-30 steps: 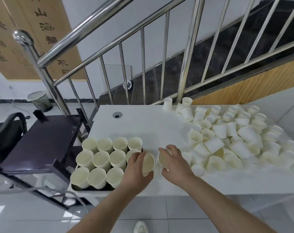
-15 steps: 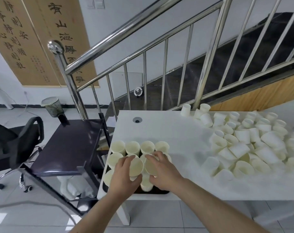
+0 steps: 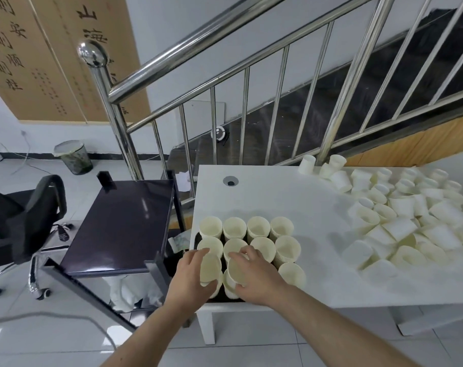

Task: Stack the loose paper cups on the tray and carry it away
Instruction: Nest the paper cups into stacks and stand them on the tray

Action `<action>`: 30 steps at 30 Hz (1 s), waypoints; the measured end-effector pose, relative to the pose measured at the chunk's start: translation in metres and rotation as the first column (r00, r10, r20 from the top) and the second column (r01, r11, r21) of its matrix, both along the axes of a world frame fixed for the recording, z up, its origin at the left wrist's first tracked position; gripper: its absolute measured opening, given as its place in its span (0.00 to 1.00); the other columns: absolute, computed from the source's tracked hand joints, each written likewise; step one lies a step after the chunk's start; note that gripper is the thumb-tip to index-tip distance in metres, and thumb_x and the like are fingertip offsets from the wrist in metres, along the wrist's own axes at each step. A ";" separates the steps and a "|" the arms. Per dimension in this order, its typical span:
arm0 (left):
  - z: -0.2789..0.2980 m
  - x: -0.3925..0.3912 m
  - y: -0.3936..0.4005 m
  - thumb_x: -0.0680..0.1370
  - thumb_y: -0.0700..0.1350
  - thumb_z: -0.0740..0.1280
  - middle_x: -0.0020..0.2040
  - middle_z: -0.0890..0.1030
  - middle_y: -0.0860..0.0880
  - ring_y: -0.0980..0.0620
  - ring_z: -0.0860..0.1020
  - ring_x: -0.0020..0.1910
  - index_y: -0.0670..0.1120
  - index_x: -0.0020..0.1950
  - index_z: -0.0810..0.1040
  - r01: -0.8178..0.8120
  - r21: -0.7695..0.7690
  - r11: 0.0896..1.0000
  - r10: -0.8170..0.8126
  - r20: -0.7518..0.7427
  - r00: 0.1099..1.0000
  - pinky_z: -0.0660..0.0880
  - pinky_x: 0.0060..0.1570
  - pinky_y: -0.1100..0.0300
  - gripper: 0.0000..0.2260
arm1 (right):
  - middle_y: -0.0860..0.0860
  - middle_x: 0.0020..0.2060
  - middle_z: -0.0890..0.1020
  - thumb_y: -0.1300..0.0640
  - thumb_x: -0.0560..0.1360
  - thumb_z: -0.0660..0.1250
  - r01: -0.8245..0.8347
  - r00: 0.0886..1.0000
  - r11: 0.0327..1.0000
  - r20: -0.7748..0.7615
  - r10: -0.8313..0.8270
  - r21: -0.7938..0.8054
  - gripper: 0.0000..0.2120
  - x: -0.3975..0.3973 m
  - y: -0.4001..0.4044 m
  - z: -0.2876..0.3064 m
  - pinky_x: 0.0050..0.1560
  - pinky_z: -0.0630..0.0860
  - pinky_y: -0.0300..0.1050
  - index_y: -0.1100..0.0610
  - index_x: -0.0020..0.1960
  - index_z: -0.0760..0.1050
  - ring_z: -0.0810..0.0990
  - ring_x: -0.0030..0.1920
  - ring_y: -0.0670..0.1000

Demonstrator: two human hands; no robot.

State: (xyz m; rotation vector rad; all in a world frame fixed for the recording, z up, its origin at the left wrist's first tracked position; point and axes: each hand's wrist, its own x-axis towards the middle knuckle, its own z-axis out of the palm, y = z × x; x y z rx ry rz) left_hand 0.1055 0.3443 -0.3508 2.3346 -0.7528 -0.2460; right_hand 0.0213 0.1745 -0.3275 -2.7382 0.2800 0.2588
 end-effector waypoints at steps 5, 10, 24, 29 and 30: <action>-0.009 0.001 0.003 0.71 0.47 0.72 0.68 0.64 0.53 0.52 0.65 0.67 0.52 0.72 0.62 0.039 0.047 0.998 -0.038 -0.019 0.999 0.68 0.57 0.63 0.32 | 0.52 0.69 0.60 0.54 0.74 0.65 -0.023 0.999 1.000 -0.024 0.023 -0.018 0.34 0.006 0.006 -0.009 0.53 0.73 0.46 0.50 0.77 0.56 0.62 0.69 0.55; -0.014 0.002 0.004 0.71 0.51 0.72 0.69 0.63 0.53 0.53 0.65 0.67 0.52 0.73 0.60 0.075 0.117 0.990 -0.071 -0.038 0.997 0.70 0.58 0.61 0.34 | 0.53 0.69 0.60 0.53 0.73 0.67 -0.006 0.998 1.000 -0.067 0.004 -0.022 0.35 0.007 0.006 -0.020 0.58 0.73 0.48 0.50 0.76 0.57 0.62 0.70 0.55; -0.028 0.008 0.001 0.74 0.51 0.70 0.68 0.65 0.53 0.52 0.66 0.66 0.53 0.72 0.63 0.058 0.235 0.970 -0.052 -0.032 0.998 0.74 0.57 0.57 0.29 | 0.51 0.69 0.62 0.57 0.73 0.68 0.047 0.997 0.999 -0.068 -0.048 -0.009 0.31 0.009 0.006 -0.034 0.48 0.73 0.45 0.52 0.74 0.61 0.70 0.64 0.54; -0.029 0.008 0.000 0.74 0.51 0.70 0.67 0.65 0.54 0.53 0.68 0.65 0.53 0.71 0.63 0.060 0.254 0.965 -0.056 -0.021 0.998 0.74 0.56 0.57 0.28 | 0.51 0.69 0.61 0.57 0.73 0.69 0.044 0.997 0.999 -0.063 -0.044 -0.010 0.31 0.009 0.005 -0.037 0.49 0.74 0.46 0.52 0.74 0.61 0.70 0.64 0.54; -0.029 0.008 -0.001 0.73 0.51 0.70 0.67 0.65 0.54 0.53 0.68 0.64 0.53 0.71 0.64 0.058 0.264 0.963 -0.056 -0.014 0.998 0.74 0.55 0.58 0.28 | 0.51 0.69 0.61 0.56 0.73 0.69 0.040 0.997 0.999 -0.063 -0.040 -0.011 0.31 0.008 0.004 -0.037 0.48 0.74 0.46 0.52 0.73 0.61 0.69 0.65 0.54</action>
